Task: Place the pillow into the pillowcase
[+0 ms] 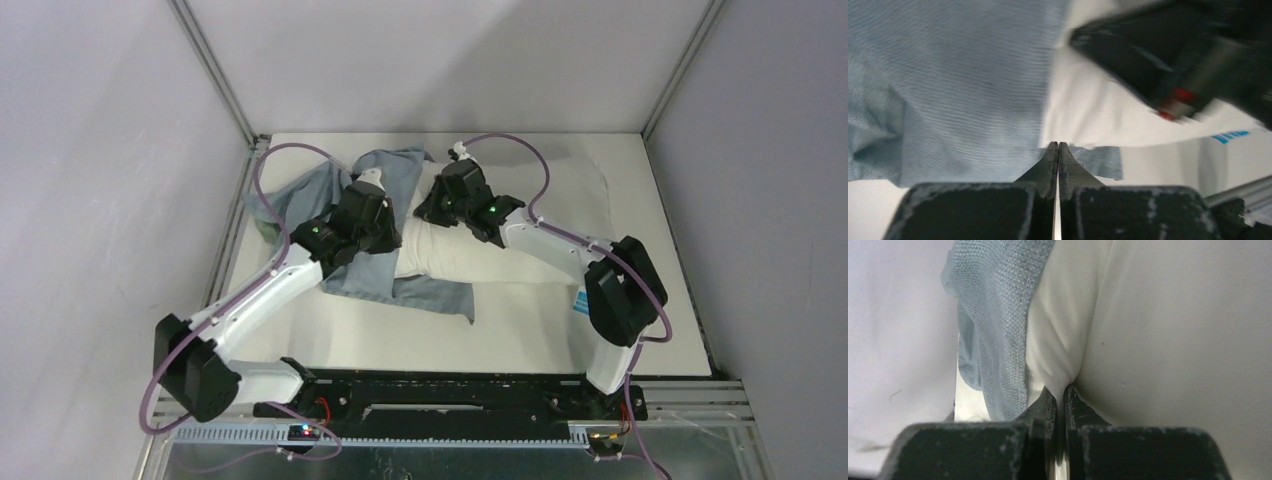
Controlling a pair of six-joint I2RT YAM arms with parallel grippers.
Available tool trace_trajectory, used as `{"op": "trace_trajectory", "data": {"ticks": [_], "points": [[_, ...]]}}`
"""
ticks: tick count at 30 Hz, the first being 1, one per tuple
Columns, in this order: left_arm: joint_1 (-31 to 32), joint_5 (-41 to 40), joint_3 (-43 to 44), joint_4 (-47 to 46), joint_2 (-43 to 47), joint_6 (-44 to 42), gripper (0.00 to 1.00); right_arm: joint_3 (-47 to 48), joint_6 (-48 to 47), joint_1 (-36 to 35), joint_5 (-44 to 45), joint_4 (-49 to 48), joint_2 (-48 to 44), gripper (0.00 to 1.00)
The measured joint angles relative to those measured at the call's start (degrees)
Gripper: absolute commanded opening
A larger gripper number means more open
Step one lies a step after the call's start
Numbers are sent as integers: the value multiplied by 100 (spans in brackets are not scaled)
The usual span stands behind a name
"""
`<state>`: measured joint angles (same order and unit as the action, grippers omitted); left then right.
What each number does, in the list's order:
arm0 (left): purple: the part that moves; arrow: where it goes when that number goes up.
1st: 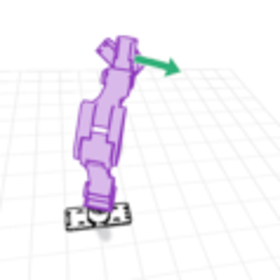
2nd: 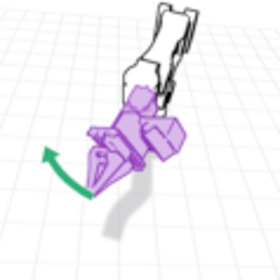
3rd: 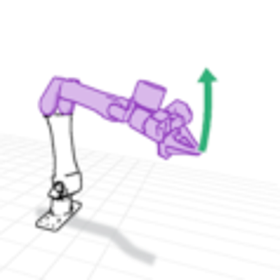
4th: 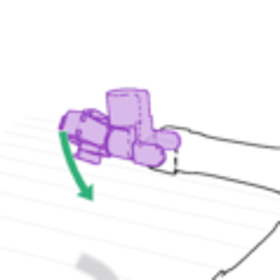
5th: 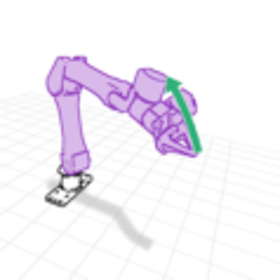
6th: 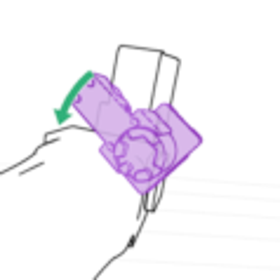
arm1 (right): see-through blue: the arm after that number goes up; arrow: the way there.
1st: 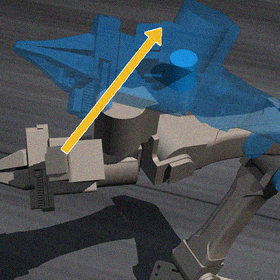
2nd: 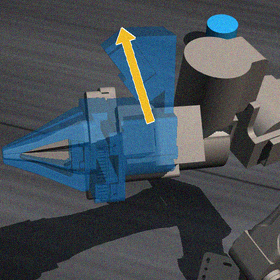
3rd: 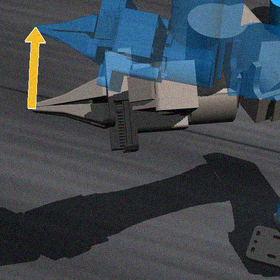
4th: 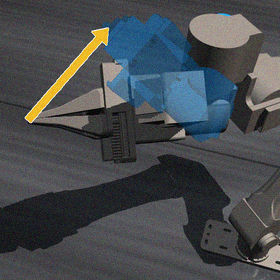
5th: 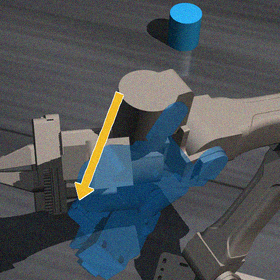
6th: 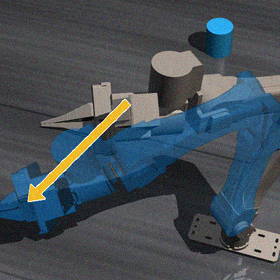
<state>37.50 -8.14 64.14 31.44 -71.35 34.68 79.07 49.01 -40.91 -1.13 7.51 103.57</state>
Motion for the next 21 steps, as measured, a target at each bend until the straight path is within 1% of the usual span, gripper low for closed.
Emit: {"op": "trace_trajectory", "data": {"ticks": [1,4,5,6,7,8,9,12,14,15,18,21], "points": [[-114,68,-96,-2,-81,7,2,-52,-24,-13,28,7,-57,1],[-334,133,-195,66,-214,11,23,-138,-260,-24,149,74,-243,21],[-328,131,-195,55,-188,-2,30,-142,-330,-26,162,103,-289,35],[-308,131,-195,50,-146,-15,36,-146,-459,-39,166,146,-356,42],[-289,127,-197,59,-94,-17,43,-149,-503,-59,177,179,-413,54],[-271,120,-208,55,-31,-22,49,-151,-629,-96,236,229,-494,63],[-256,105,-247,33,42,-33,54,-151,-756,-129,304,293,-588,68],[-181,9,-472,48,308,-31,66,-151,-1113,-299,549,540,-892,77],[-55,-116,-636,118,431,-33,73,-151,-1377,-439,782,798,-1123,81],[9,-162,-688,153,452,-50,75,-151,-1462,-492,881,907,-1207,82],[190,-341,-918,219,494,-46,79,-151,-1821,-708,1381,1373,-1486,86],[260,-487,-1082,293,505,-33,77,-280,-2127,-953,1950,1727,-1718,90]]}}
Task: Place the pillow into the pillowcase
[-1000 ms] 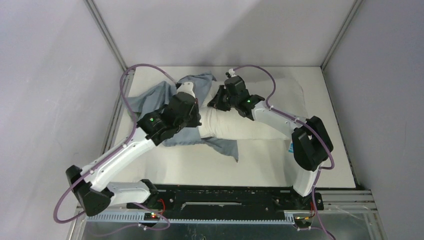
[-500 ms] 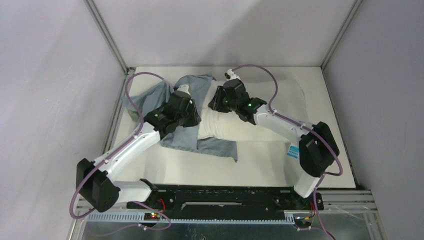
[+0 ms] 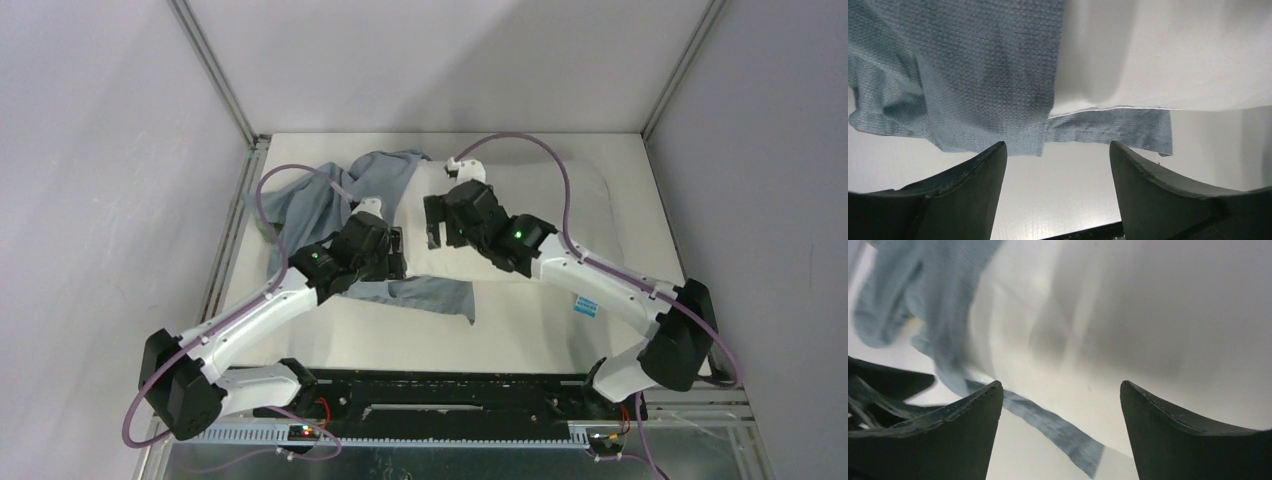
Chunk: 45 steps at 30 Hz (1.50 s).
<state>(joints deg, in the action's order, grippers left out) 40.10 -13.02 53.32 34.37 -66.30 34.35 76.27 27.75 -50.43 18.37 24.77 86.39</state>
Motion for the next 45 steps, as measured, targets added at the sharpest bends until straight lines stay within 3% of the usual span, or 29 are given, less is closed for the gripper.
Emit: {"op": "trace_trajectory", "data": {"ticks": [5,9,11,12,13,14,15,16,20,27,29,31,33,35,39,45], "points": [[4,-313,-50,26,-15,13,61,-619,-278,-304,656,225,-195,94],[2,-553,-50,-39,-186,-24,29,-1110,-448,-297,981,245,-7,89],[2,-632,-50,-101,-337,-57,13,-1174,-542,-219,1014,140,195,76],[2,-643,-50,-122,-424,-83,7,-1174,-590,-160,1003,68,295,61],[2,-647,-44,-129,-514,-131,1,-1165,-632,-98,986,7,369,40],[2,-649,-35,-127,-586,-175,0,-1126,-667,-35,962,-7,420,22],[9,-647,15,-85,-664,-249,0,-1051,-658,20,931,13,455,7],[24,-658,105,-24,-723,-310,0,-946,-697,52,892,48,466,0],[186,-765,938,363,-796,-603,0,-269,-625,66,780,531,470,0],[564,-929,3259,629,-835,-1097,0,997,-212,-15,404,1792,387,0],[634,-1005,3821,815,-951,-1143,9,1246,-122,-90,278,2098,293,0],[671,-1150,4024,892,-986,-1156,28,1443,-72,-111,184,2304,201,0],[662,-1272,3880,1012,-879,-1139,44,1513,-7,-87,59,2396,109,0],[647,-1333,3425,1121,-664,-1049,52,1513,61,-28,-70,2452,55,0],[645,-1305,2098,1394,111,-726,58,1513,184,48,-256,2531,66,0],[754,-1075,1043,1764,1394,-275,64,1519,249,66,-391,2546,186,0]]}}
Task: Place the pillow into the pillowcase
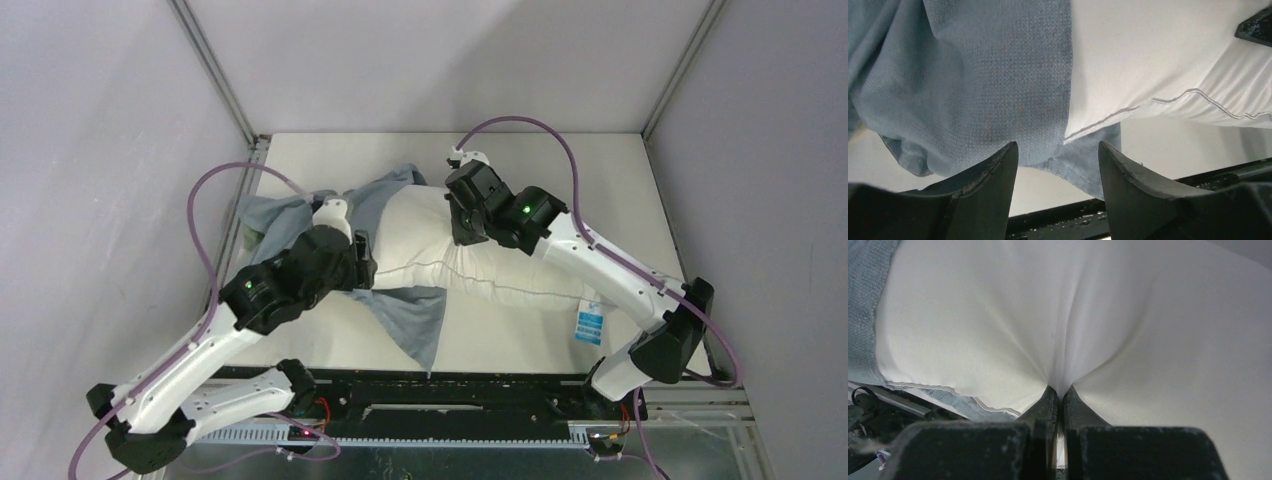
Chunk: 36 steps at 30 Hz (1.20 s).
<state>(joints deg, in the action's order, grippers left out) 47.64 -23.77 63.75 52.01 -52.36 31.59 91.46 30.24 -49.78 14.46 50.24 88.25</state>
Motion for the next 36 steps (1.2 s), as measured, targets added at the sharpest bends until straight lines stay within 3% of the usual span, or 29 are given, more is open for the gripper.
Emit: {"op": "trace_trajectory", "data": {"ticks": [4,12,15,19,26,31,36], "points": [[26,52,-302,42,247,177,64,0,37,-33,-66,-17,92,0],[31,-199,-450,-87,-435,273,59,0,79,-50,-81,-26,96,0],[37,-621,-448,-83,-555,289,49,0,83,-61,-81,-50,96,0],[4,-1078,-439,-59,-614,236,28,-2,83,-63,-79,-116,96,0],[-170,-1311,-393,-37,-769,-17,1,-94,85,-61,-114,-256,96,0],[-166,-1091,96,0,-837,-450,0,-98,85,-61,-116,-280,94,0],[192,-173,1388,-74,-857,-1279,0,201,79,-247,61,-37,92,0]]}}
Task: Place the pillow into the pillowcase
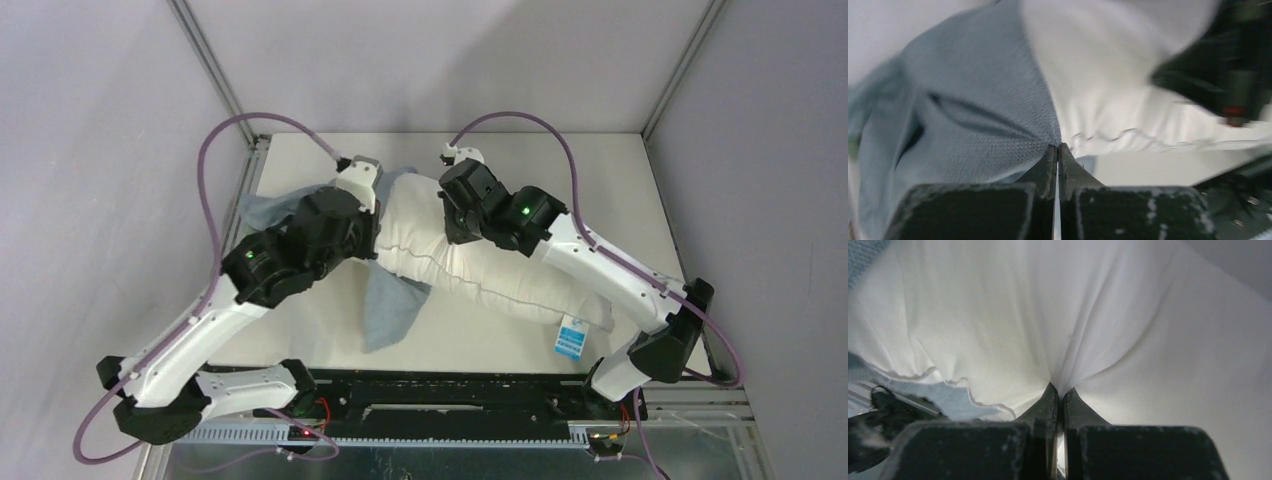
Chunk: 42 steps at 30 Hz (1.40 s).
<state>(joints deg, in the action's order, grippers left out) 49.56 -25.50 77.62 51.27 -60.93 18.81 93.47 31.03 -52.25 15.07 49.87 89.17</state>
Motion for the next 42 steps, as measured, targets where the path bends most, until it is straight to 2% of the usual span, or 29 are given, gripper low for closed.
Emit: {"op": "trace_trajectory", "data": {"ticks": [3,6,13,15,17,19,21,23,27,30,33,34,39,40,41,42], "points": [[245,450,708,-98,-103,-385,0,393,-4,-170,57,160,0,0],[173,765,1038,-299,-234,-487,0,730,7,-345,-52,155,-26,0],[-855,1091,1668,-225,-1126,184,0,826,61,-297,-678,92,-83,0],[-1137,1137,1698,-232,-1475,398,0,826,70,-109,-992,74,-83,15],[-1311,1217,1681,-328,-1827,586,0,837,72,181,-1375,61,-63,40],[-1486,1362,1582,-560,-2175,761,0,1084,-33,505,-1711,48,70,60],[-1670,1534,1480,-684,-2505,903,0,1552,-216,627,-1764,63,262,74],[-1812,1663,1462,-715,-2813,1005,0,2144,-581,511,-1556,109,446,81],[-1965,1849,1475,-831,-3104,1132,0,2321,-1241,-238,-898,90,321,86],[-1974,1928,1615,-831,-3169,1167,0,1615,-1600,-868,-354,-101,-4,87],[-1974,1998,1788,-835,-3220,1176,0,511,-1803,-1292,267,-223,-341,91],[-1974,2015,1818,-835,-3220,1178,0,129,-1832,-1451,533,-243,-398,98],[-1974,2041,1853,-831,-3220,1182,0,-726,-1810,-1943,1515,-186,-70,99],[-1974,2048,1853,-831,-3222,1182,0,-737,-1781,-2011,1775,-164,103,94],[-1974,2065,1853,-831,-3222,1182,0,-726,-1749,-2048,1993,-146,254,84],[-1974,2076,1853,-833,-3222,1182,0,-688,-1725,-2072,2251,-98,446,64]]}}
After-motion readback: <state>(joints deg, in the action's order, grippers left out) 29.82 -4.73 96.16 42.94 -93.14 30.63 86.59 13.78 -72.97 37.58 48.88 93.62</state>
